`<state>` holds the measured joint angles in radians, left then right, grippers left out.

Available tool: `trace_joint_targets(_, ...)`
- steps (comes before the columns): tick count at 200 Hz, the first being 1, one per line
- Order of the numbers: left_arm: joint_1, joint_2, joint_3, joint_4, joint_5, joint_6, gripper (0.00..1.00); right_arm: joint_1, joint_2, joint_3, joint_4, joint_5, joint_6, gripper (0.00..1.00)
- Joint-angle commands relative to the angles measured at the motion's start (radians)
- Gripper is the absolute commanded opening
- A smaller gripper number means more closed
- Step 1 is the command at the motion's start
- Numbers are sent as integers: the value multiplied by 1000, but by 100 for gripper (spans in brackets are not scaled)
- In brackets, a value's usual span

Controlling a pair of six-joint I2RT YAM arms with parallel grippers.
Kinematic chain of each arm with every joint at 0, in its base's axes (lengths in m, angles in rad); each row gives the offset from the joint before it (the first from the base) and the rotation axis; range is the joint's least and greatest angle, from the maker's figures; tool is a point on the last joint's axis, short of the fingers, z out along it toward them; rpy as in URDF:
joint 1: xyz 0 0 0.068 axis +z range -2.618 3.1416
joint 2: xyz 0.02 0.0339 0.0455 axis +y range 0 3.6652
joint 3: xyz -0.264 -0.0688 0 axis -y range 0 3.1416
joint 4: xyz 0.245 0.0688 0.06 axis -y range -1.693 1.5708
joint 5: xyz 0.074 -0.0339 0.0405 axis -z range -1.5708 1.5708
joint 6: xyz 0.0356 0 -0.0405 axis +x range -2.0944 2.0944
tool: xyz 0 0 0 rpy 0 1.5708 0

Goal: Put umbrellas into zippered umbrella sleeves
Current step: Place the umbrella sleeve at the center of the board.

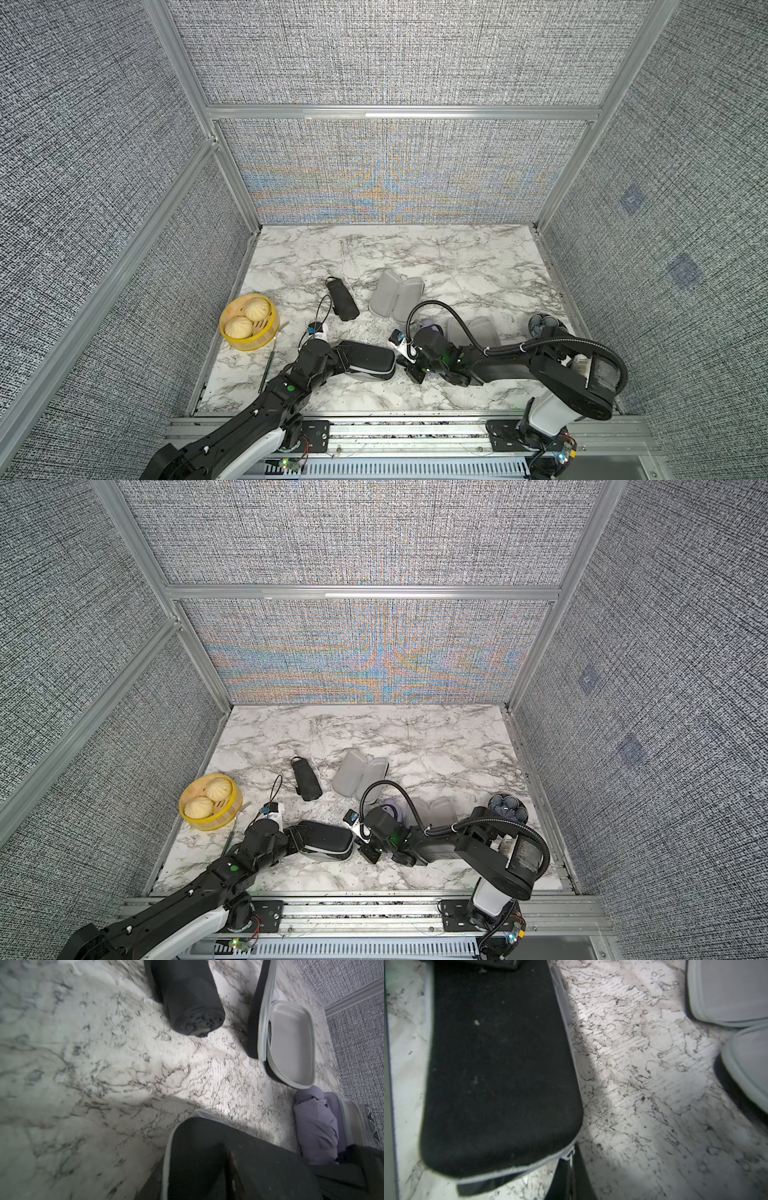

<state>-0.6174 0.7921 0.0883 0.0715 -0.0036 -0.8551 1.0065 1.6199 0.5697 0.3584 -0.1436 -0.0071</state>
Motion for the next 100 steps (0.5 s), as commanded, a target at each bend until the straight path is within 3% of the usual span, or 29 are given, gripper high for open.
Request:
trace_joint_targets(1,-2,58,-13,-140,8,33,39,7,-21,-2,-13,-106,-23,0)
trace_joint_targets(28,-2,93,-9,-113,4,21,39,6,-37,-2,-27,-106,-4,0)
trace_joint_targets(71,0,95,-12,-50,-39,40,37,-5,102,98,10,-59,65,0)
trace_joint_targets(100,14,124,62,-78,-94,77,37,-25,137,163,6,-33,85,0)
